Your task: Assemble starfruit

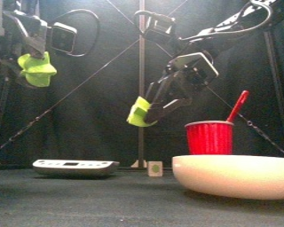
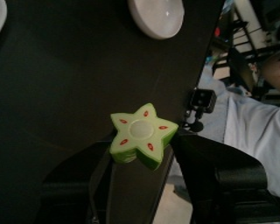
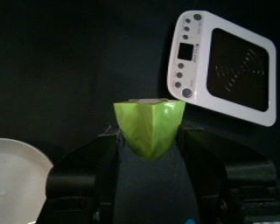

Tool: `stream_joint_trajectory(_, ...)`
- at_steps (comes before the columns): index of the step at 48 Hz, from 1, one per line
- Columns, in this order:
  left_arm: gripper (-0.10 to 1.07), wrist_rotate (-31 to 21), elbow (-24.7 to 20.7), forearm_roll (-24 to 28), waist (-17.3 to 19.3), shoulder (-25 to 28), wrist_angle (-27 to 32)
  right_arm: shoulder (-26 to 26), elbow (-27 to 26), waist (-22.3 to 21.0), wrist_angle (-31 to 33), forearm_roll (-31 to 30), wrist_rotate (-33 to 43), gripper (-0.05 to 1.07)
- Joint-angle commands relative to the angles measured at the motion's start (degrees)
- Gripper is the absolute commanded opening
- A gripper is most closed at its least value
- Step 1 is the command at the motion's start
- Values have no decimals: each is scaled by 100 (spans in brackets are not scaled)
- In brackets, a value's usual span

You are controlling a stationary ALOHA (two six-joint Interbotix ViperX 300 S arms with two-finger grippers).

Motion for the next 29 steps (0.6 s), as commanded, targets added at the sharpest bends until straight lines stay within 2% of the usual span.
stream_joint_trajectory(1, 54, 123, -413, -185, 114, 325, 378, -211, -70, 9, -141, -229, 0, 78)
stream_joint_trajectory(7, 54, 668, -817, -571, 360, 870, 958, -220, -70, 18, -272, -422, -35, 78)
stream_joint_trajectory(14, 54, 2065, -1433, -1661, 870, 1617, 1828, -211, -62, 44, -272, -642, -26, 78)
stream_joint_trajectory(15, 54, 2435, -1547, -1934, 993, 1749, 2021, -202, -62, 44, -272, -650, -26, 78)
stream_joint_trajectory(18, 54, 3111, -1714, -2505, 1257, 1969, 2303, -193, -44, 44, -272, -668, -18, 78)
stream_joint_trajectory(25, 54, 4280, -1749, -3735, 1925, 2206, 2426, -193, 62, 70, -272, -659, 9, 78)
stream_joint_trajectory(29, 54, 4676, -1608, -3981, 2153, 2206, 2443, -193, 132, 105, -272, -615, 18, 78)
